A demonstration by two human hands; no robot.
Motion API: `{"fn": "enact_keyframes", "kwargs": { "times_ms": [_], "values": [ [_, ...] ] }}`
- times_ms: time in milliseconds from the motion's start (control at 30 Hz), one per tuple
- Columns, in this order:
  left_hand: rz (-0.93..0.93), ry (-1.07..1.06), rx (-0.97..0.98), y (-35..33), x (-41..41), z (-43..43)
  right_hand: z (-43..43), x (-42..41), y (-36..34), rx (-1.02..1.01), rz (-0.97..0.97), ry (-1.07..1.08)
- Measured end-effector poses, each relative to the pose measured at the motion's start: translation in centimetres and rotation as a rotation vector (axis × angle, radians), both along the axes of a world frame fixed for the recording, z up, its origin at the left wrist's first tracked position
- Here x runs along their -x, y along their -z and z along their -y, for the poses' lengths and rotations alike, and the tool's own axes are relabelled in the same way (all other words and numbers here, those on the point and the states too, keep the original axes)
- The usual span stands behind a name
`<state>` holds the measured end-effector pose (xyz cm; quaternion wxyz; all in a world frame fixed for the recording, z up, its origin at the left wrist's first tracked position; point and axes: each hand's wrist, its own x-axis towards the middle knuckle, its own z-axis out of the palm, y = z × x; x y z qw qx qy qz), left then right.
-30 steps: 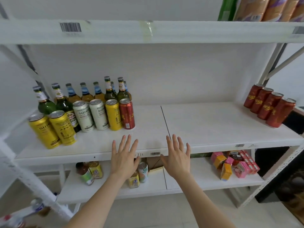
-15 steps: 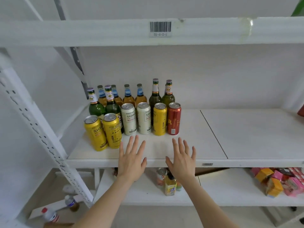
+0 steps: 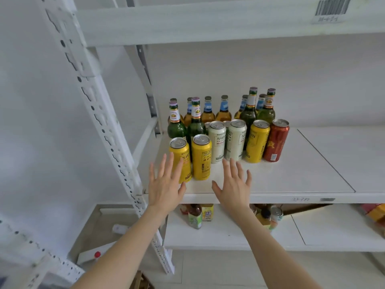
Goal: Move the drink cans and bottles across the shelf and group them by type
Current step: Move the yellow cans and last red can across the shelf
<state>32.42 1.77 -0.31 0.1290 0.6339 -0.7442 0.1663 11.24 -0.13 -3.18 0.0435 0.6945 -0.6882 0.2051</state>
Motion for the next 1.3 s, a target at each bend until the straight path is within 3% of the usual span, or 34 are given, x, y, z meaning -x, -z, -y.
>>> {"fn": "enact_keyframes", "kwargs": {
  "times_ms": [300,433,500,633,867,1300],
  "values": [
    [-0.085,-0.047,0.013,-0.1,-3.6,3.6,3.7,-3.2,0.6,0.004,0.07,-0.026],
    [-0.232,-0.044,0.022,0.3,-3.2,5.7,6.0,-3.6,0.9,-0.064,0.261,-0.066],
    [-0.375,-0.006,-0.04,0.3,-3.1,6.8,6.8,-3.8,0.9,-0.123,0.477,-0.145],
    [-0.878,0.103,-0.305,0.1,-2.7,8.5,8.0,-3.6,0.3,-0.233,0.926,-0.27],
    [-1.338,0.107,-0.419,0.2,-2.4,10.2,9.2,-3.2,0.5,-0.308,1.212,-0.324],
    [-1.531,0.036,-0.465,0.0,-2.6,7.2,5.4,-2.5,0.1,-0.394,1.531,-0.168]
  ]
}}
